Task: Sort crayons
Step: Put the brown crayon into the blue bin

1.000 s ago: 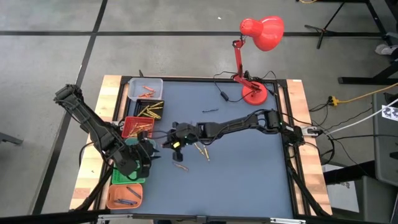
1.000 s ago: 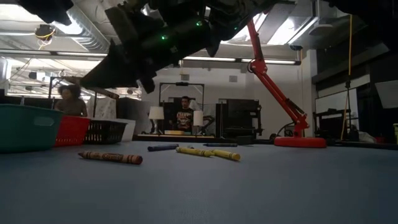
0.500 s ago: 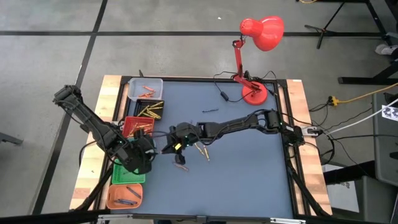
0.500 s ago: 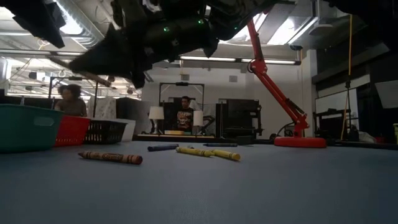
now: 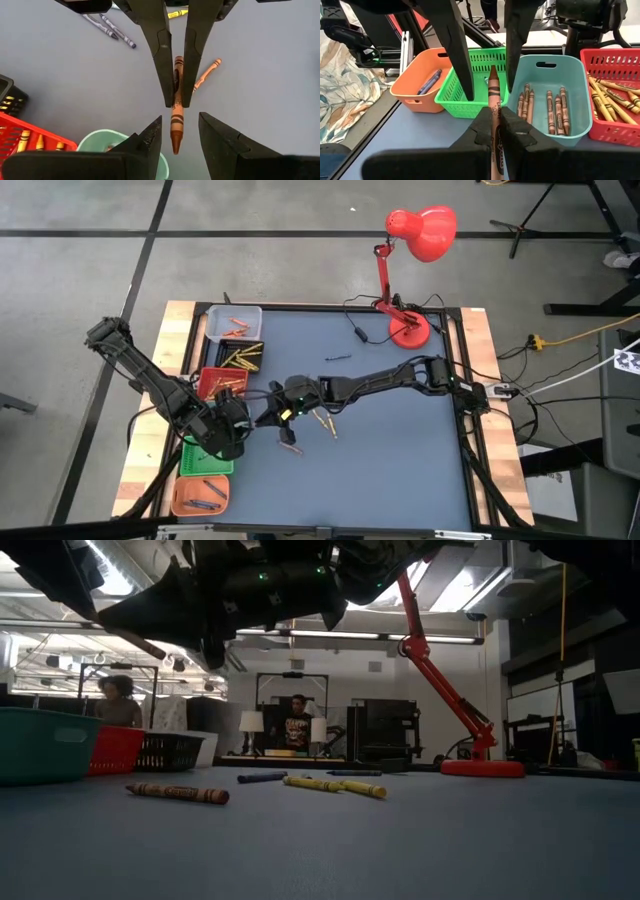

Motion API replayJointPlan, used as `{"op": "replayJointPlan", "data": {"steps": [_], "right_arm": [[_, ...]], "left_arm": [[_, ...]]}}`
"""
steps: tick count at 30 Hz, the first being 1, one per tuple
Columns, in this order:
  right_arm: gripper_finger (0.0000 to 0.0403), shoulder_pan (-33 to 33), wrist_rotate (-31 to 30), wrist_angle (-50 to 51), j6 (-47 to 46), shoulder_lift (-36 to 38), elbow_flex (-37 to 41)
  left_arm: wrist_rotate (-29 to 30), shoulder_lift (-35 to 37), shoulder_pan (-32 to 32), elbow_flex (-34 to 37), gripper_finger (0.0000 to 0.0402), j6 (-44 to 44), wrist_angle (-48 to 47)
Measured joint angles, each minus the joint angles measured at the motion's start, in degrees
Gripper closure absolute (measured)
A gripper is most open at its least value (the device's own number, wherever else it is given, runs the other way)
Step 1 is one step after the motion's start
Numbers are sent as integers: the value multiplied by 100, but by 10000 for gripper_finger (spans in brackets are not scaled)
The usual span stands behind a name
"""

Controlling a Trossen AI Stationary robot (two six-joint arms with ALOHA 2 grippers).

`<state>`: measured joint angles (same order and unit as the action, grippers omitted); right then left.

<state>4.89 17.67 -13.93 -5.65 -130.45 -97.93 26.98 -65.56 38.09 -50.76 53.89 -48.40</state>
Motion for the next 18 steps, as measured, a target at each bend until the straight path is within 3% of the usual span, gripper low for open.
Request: {"op": "replayJointPlan", "data": {"steps": [7,18], "right_arm": [[386,0,0,0,0,0,0],[386,-2,-1,2,2,0,0]], "left_arm": [[-11,-1,0,0,303,-1,-103],[-9,0,0,0,386,-42,-214]]}}
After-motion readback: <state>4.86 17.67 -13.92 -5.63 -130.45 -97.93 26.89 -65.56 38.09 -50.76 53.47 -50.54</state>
